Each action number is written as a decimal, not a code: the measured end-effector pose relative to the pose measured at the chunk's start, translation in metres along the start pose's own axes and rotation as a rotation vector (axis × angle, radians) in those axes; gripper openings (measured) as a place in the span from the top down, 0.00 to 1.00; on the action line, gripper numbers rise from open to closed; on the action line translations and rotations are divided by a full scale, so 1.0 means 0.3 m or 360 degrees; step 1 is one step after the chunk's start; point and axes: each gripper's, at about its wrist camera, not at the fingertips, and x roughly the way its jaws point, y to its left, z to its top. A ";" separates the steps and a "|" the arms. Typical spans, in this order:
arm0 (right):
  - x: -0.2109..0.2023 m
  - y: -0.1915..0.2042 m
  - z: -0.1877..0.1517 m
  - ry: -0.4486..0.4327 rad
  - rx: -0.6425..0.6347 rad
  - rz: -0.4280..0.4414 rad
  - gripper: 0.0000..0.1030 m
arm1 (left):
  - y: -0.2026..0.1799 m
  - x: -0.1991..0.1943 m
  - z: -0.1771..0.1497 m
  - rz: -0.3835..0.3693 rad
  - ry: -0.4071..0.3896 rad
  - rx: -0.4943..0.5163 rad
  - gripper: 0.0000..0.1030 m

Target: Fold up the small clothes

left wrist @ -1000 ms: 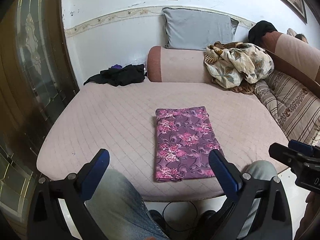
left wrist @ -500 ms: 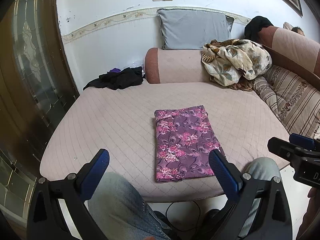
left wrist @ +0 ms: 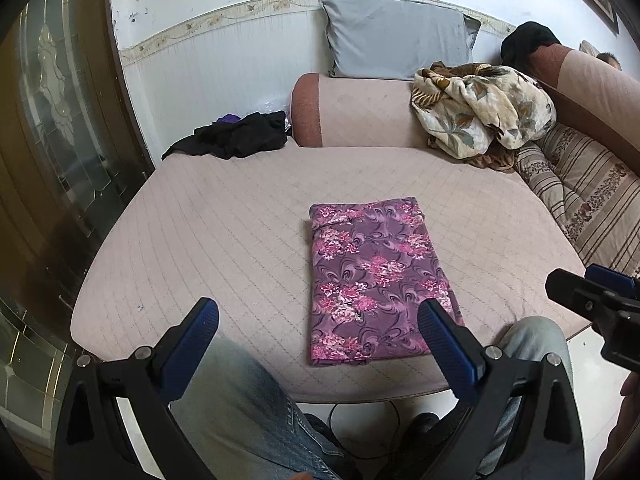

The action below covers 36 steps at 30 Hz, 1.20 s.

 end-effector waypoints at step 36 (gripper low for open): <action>-0.021 0.074 -0.039 -0.0015 -0.0092 -0.0025 0.14 | 0.009 -0.066 -0.028 -0.0009 -0.0046 -0.0028 0.04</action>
